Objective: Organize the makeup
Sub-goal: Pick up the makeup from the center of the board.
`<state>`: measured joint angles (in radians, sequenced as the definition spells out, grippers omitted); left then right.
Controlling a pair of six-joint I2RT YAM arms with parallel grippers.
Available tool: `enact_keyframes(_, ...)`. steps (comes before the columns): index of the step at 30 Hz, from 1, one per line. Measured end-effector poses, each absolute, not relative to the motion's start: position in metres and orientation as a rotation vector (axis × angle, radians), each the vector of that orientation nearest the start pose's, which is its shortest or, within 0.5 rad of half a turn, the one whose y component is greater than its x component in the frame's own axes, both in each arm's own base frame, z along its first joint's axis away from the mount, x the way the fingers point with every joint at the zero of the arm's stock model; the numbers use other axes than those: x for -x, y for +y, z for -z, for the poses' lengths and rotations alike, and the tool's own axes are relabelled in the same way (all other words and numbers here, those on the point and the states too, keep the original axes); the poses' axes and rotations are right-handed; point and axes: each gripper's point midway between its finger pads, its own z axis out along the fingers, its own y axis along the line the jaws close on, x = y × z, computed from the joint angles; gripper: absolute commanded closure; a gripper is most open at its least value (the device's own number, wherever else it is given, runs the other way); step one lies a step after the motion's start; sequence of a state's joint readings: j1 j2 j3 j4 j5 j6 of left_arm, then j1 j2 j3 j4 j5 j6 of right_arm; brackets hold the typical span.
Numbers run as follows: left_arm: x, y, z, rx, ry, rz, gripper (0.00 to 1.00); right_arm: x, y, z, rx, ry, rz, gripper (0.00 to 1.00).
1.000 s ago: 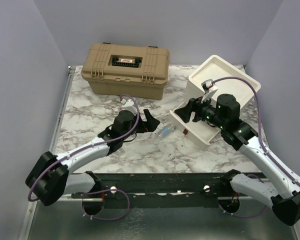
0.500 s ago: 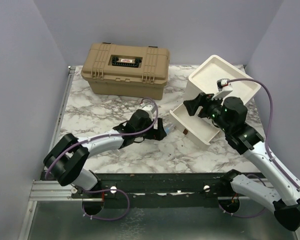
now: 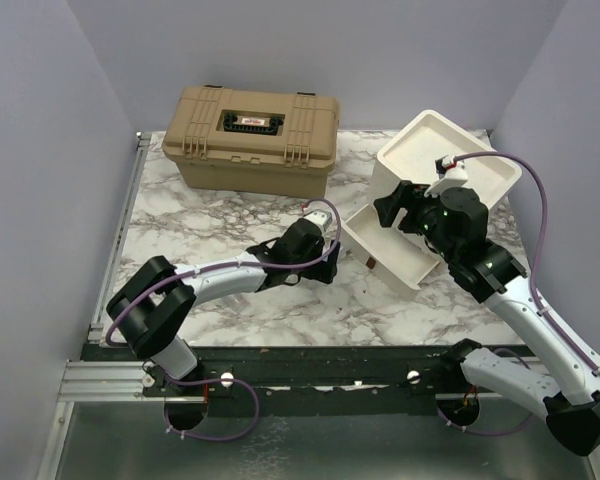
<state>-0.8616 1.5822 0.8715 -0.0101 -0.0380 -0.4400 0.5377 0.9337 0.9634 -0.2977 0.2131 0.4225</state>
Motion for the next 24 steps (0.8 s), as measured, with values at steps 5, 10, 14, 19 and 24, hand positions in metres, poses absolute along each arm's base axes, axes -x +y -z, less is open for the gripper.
enact_keyframes(5, -0.269, -0.309, -0.071, -0.494, 2.309, 0.512, 0.13, -0.299, 0.153, -0.289, -0.05, 1.862, -0.466, 0.17)
enact_keyframes(10, -0.276, -0.311, -0.073, -0.529, 2.293, 0.475, 0.24, -0.3, 0.153, -0.287, -0.051, 1.869, -0.463, 0.17)
enact_keyframes(14, -0.281, -0.316, -0.065, -0.567, 2.3, 0.451, 0.29, -0.3, 0.153, -0.285, -0.053, 1.878, -0.461, 0.17)
enact_keyframes(19, -0.282, -0.316, -0.048, -0.602, 2.333, 0.414, 0.37, -0.3, 0.153, -0.282, -0.053, 1.889, -0.457, 0.17)
enact_keyframes(24, -0.281, -0.314, -0.04, -0.621, 2.356, 0.395, 0.45, -0.3, 0.153, -0.281, -0.054, 1.894, -0.453, 0.17)
